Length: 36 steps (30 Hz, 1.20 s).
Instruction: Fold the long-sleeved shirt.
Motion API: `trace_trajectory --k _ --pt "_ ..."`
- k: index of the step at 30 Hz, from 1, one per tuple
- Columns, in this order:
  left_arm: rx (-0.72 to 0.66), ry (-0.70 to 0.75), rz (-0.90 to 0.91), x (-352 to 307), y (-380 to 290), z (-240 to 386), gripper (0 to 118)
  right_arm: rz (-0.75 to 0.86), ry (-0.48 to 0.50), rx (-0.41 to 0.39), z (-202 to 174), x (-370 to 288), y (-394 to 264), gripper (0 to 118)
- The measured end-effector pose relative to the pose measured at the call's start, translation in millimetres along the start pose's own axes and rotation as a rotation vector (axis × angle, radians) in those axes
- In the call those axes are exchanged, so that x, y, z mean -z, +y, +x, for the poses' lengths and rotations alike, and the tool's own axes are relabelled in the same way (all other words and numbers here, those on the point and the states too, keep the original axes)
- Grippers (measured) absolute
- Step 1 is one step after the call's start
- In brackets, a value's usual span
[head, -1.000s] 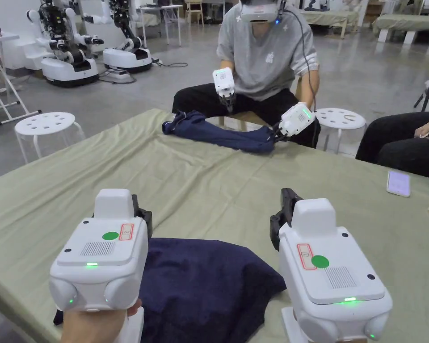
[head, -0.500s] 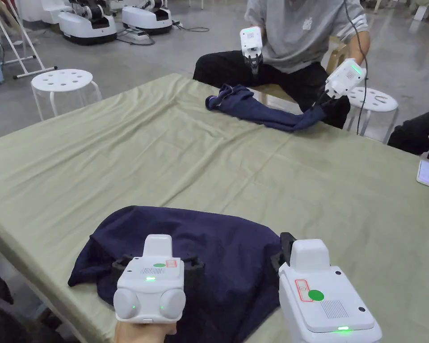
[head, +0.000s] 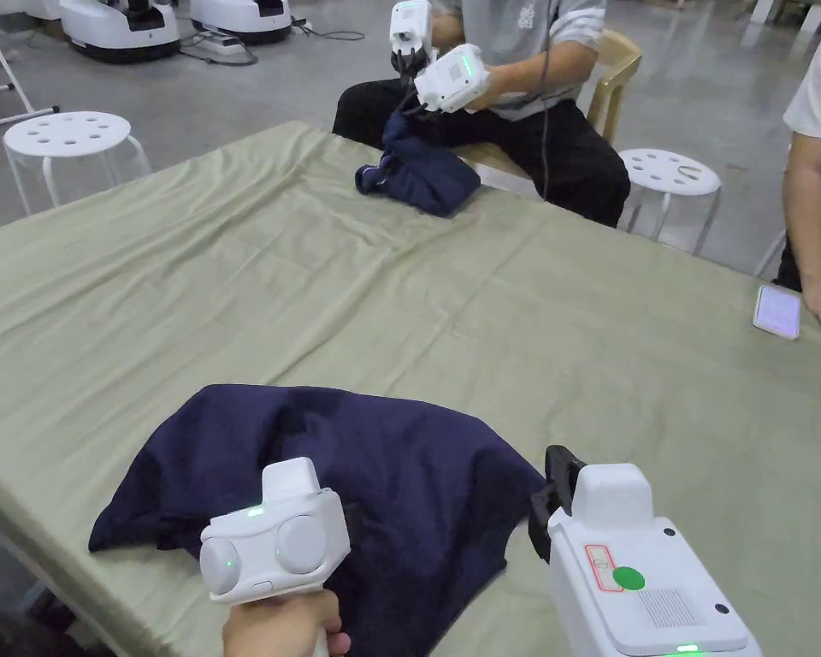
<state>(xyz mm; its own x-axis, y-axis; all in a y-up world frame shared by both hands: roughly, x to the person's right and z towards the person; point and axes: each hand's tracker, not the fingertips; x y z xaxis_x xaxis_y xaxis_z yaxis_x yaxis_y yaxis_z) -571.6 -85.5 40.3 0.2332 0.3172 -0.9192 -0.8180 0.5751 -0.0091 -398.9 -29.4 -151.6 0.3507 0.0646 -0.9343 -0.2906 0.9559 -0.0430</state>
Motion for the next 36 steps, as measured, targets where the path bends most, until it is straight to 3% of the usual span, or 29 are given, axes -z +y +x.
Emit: trace_trajectory --k 14,22,26,28,29,30,32,36 --pt "0.319 -0.513 0.172 -118 -33 209 25 0.151 -0.374 0.146 166 -139 9 0" --pt "0.583 -0.757 0.022 -139 -148 334 24 0.201 -0.601 0.231 244 -231 -9 0" --pt "0.799 -0.701 -0.112 -107 -241 374 25 0.185 -0.673 0.272 270 -261 -27 0" --pt "0.862 -0.646 -0.211 -80 -283 381 35 0.158 -0.698 0.29 278 -272 -38 0" --pt "0.922 -0.617 -0.28 -67 -301 382 50 0.147 -0.702 0.291 280 -275 -43 0" --pt "0.942 -0.601 -0.346 -57 -315 381 74 0.129 -0.71 0.291 281 -279 -48 0" --pt "0.995 -0.582 -0.411 -51 -331 373 98 0.105 -0.714 0.286 282 -282 -56 0" --pt "1.081 -0.569 -0.321 -69 -330 362 106 0.077 -0.705 0.296 282 -280 -68 0"
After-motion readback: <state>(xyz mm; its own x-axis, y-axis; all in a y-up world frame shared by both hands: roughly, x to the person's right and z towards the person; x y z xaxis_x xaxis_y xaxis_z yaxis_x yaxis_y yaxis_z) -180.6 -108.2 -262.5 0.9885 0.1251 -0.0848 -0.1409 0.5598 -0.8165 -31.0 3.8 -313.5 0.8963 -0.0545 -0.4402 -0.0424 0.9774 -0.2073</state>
